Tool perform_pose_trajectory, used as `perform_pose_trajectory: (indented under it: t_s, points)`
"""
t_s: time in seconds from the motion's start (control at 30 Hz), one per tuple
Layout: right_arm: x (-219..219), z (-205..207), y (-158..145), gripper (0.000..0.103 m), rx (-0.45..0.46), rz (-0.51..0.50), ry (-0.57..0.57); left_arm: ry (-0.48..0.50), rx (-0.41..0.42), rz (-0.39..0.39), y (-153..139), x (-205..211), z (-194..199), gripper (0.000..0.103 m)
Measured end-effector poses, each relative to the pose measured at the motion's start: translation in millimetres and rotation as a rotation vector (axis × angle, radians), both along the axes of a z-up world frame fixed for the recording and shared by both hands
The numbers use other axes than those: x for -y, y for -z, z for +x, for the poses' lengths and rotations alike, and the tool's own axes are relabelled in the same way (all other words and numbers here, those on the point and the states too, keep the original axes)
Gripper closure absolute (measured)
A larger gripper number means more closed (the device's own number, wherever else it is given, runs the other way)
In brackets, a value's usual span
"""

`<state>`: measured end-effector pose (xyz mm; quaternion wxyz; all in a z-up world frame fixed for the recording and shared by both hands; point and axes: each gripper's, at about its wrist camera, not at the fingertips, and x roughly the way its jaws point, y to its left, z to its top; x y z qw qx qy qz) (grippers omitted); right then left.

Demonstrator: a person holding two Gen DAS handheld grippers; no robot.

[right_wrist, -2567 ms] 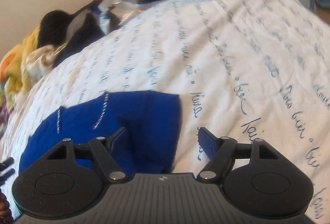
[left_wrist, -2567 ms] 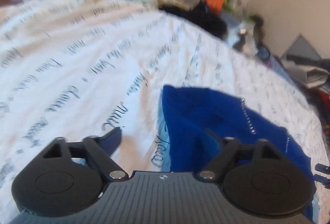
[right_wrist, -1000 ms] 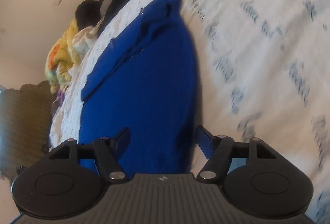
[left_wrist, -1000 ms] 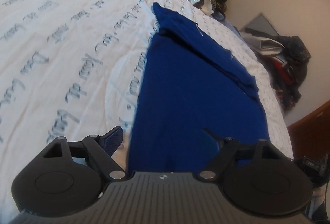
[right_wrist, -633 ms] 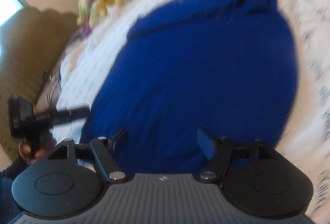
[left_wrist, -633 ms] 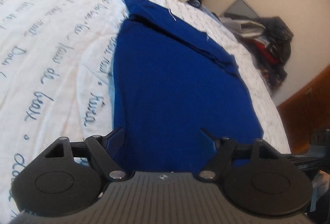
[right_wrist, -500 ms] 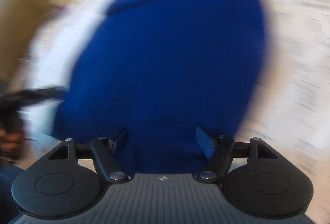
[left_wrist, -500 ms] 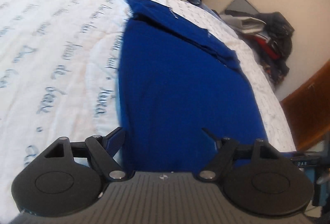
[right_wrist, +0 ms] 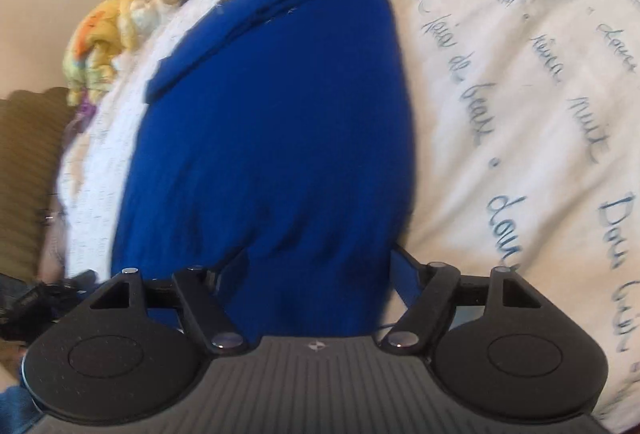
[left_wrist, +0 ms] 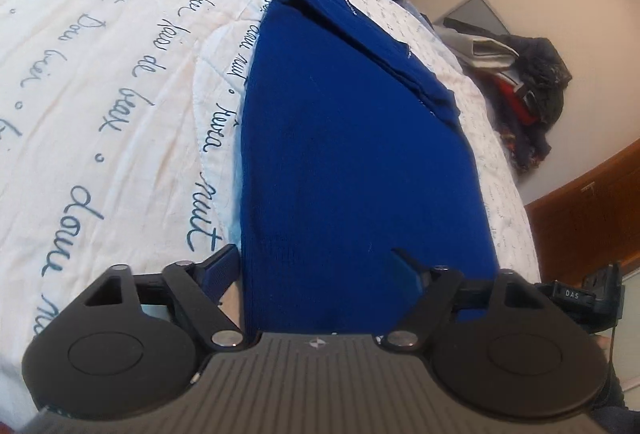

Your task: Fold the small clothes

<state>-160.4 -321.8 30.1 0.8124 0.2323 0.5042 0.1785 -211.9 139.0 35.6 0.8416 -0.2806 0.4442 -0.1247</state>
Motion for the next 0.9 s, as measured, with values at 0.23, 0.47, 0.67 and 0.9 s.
perform_pose_trajectory:
  t_s: [0.23, 0.47, 0.67, 0.9]
  points:
    - [11.3, -10.0, 9.1, 0.097, -0.017, 0.018, 0.04, -0.049, -0.052, 0.126, 0.2, -1.3, 4.6, 0.097]
    - [31.0, -23.1, -9.8, 0.099, 0.054, -0.075, 0.042, 0.02, 0.0, 0.291, -22.9, -0.8, -6.3, 0.098]
    - [23.4, -24.5, 6.2, 0.094, 0.056, -0.102, 0.002, 0.036, 0.034, 0.423, -25.7, 13.9, -3.2, 0.092]
    - [-1.4, 34.1, -42.2, 0.091, 0.283, -0.152, 0.052, -0.014, 0.418, 0.514, -65.3, 74.1, 73.9, 0.022]
